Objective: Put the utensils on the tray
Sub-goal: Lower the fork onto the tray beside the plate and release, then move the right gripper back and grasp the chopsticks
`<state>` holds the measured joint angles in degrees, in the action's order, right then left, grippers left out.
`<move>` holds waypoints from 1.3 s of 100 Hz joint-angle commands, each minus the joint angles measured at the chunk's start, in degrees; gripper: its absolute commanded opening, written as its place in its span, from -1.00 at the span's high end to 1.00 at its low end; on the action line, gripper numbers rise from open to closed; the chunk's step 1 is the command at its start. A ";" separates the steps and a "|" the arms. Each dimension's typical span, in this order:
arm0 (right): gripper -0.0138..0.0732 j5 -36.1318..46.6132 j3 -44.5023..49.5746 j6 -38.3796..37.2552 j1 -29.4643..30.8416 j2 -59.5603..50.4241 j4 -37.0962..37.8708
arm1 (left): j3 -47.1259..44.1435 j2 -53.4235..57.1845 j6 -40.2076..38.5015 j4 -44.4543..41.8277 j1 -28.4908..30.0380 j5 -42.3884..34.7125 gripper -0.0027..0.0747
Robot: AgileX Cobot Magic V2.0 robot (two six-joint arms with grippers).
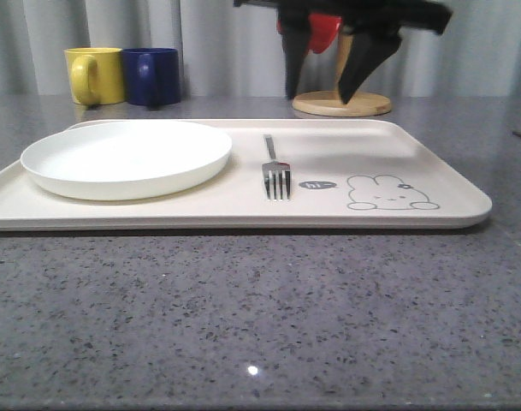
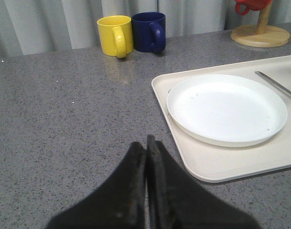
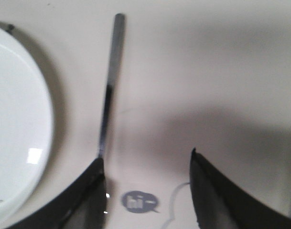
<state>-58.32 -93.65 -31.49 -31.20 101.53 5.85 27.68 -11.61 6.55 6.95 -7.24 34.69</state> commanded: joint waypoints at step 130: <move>-0.26 -11.63 3.15 30.07 37.55 3.48 -7.88 | 1.32 -0.67 -0.45 0.58 -0.41 -4.41 0.98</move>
<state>-70.45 -89.41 -2.46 5.54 107.37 -2.11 27.68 -11.61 6.55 6.95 -7.24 34.69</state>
